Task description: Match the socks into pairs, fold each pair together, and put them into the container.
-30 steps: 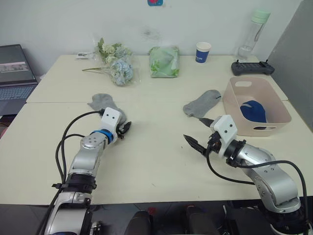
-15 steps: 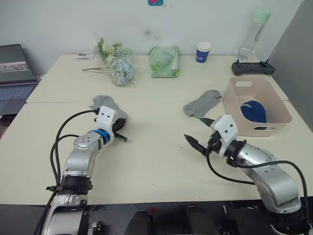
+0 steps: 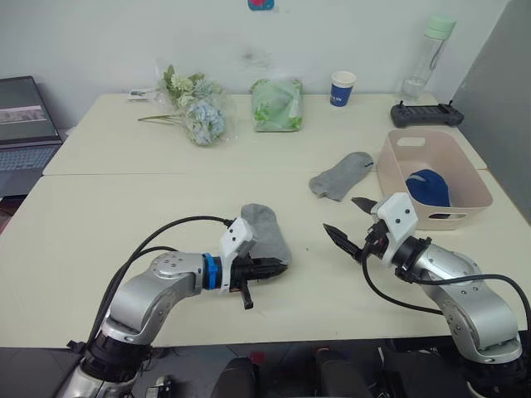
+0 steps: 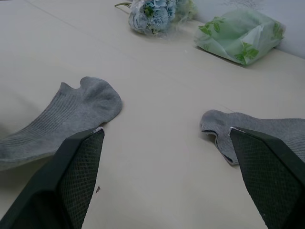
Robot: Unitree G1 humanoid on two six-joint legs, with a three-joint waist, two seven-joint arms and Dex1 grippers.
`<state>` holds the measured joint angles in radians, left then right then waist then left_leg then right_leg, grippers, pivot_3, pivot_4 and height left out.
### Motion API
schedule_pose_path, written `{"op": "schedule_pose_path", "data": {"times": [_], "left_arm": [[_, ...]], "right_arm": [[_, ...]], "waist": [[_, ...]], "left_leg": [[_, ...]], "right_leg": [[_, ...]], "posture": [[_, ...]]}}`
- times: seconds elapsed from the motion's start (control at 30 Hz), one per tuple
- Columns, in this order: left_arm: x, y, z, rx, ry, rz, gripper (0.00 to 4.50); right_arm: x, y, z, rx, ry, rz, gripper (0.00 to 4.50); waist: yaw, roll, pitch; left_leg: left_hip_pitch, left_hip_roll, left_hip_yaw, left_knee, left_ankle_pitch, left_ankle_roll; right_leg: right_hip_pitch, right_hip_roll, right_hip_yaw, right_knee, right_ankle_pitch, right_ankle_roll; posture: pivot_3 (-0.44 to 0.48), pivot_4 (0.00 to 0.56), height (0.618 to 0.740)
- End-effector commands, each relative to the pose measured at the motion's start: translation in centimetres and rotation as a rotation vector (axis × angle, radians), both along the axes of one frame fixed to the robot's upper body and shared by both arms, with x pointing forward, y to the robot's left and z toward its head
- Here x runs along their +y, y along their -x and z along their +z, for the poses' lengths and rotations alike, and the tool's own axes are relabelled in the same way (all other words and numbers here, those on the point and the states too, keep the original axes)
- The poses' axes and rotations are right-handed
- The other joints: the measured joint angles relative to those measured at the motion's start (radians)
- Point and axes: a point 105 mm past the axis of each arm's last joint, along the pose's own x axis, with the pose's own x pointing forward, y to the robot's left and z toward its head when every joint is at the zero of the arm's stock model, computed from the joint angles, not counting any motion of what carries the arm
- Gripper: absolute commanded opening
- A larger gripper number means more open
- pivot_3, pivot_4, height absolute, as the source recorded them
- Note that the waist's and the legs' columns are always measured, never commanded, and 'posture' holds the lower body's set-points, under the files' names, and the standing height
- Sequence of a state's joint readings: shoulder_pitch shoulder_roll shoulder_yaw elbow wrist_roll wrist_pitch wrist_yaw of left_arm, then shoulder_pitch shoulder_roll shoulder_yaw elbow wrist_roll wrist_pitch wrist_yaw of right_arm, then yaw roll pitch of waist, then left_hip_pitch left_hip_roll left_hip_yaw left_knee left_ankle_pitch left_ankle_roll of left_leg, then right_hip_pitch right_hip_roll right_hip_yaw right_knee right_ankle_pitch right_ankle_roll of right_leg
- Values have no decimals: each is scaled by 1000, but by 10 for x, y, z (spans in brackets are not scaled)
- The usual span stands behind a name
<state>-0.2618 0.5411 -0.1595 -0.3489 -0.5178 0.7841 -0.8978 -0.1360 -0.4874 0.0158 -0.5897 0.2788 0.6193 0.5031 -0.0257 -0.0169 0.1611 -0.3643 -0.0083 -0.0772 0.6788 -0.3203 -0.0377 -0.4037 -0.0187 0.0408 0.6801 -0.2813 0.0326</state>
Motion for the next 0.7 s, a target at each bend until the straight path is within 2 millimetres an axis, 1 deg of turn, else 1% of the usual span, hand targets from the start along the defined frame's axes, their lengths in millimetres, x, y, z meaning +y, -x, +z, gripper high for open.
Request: {"op": "schedule_pose_path", "data": {"times": [0.03, 0.17, 0.2, 0.27, 0.3, 0.33, 0.37, 0.43, 0.47, 0.5, 0.53, 0.6, 0.7], "left_arm": [[-7, 0, 12, 4, 56, -33, 1299], [-4, -6, 21, -2, 41, -34, 2618], [-2, -5, 27, 7, 60, -44, 2943], [15, -24, 44, -61, 79, 17, 3627], [27, -48, 48, -141, 53, 121, 3966], [36, -63, 50, -197, 28, 191, 4288], [47, -82, 49, -241, -10, 276, 4456], [67, -110, 43, -333, -110, 376, 4456], [73, -119, 40, -354, -138, 404, 4456], [78, -127, 33, -381, -196, 415, 4456], [83, -132, 26, -389, -244, 428, 4456], [87, -140, 16, -359, -260, 458, 4456], [81, -142, 6, -326, -265, 432, 4456]], "right_arm": [[-4, 3, 11, -45, -6, 4, 4500], [-10, 4, 0, -7, 14, -20, 4500], [-11, 5, -5, 9, 33, -20, 4500], [-7, 14, -20, 67, 81, 26, 4500], [-2, 19, -26, 96, 105, 71, 4500], [2, 23, -30, 112, 118, 102, 4500], [10, 27, -35, 146, 116, 147, 4500], [27, 32, -46, 216, 89, 224, 4500], [33, 33, -50, 236, 83, 249, 4500], [41, 31, -54, 254, 82, 275, 4500], [46, 28, -56, 260, 87, 287, 4500], [54, 23, -60, 268, 115, 309, 4500], [66, 25, -64, 281, 160, 388, 4500]], "waist": [[-1, 0, 0], [0, 0, 0], [-1, 0, 0], [-1, 0, 0], [0, 0, 0], [0, 0, 0], [0, 0, 0], [0, 0, 0], [-2, 0, 0], [-5, 0, 0], [-6, 0, 0], [-5, 0, 0], [-3, -1, 1]], "left_leg": [[0, 0, 0, 0, 0, 0], [0, 0, 0, 0, 0, 0], [0, 0, 0, 0, 0, 0], [0, 0, 0, 0, 0, 0], [0, 0, 0, 0, 0, 0], [0, 0, 0, 0, 0, 0], [0, 0, 0, 0, 0, 0], [1, 0, 0, 0, 0, 0], [1, -1, 0, 0, 0, 0], [1, -1, 1, 0, 0, 0], [0, -1, 1, 0, 0, 0], [0, -1, 2, 0, 0, 0], [-1, -2, 2, 0, 0, 0]], "right_leg": [[0, 0, 0, 0, 0, 0], [0, 0, 0, 0, 0, 0], [0, 0, 0, 0, 0, 0], [0, 0, 0, 0, 0, 0], [0, 0, 0, 0, 0, 0], [0, 0, -1, 0, 0, 0], [0, 1, -1, 0, 0, 0], [0, 1, -1, 0, 0, 0], [0, 1, -1, 0, 0, 0], [0, 1, -1, 0, 0, 0], [-1, 1, 0, -1, 0, 0], [-1, 0, 0, -1, 0, 0], [-2, -1, 0, -2, 0, 0]], "posture": [[0, 150, 740], [0, 150, 740], [0, 150, 740], [0, 150, 740], [0, 150, 740], [0, 150, 740], [0, 150, 740], [0, 150, 740], [0, 150, 740], [0, 150, 740], [0, 150, 740], [0, 150, 740], [0, 150, 740]]}}
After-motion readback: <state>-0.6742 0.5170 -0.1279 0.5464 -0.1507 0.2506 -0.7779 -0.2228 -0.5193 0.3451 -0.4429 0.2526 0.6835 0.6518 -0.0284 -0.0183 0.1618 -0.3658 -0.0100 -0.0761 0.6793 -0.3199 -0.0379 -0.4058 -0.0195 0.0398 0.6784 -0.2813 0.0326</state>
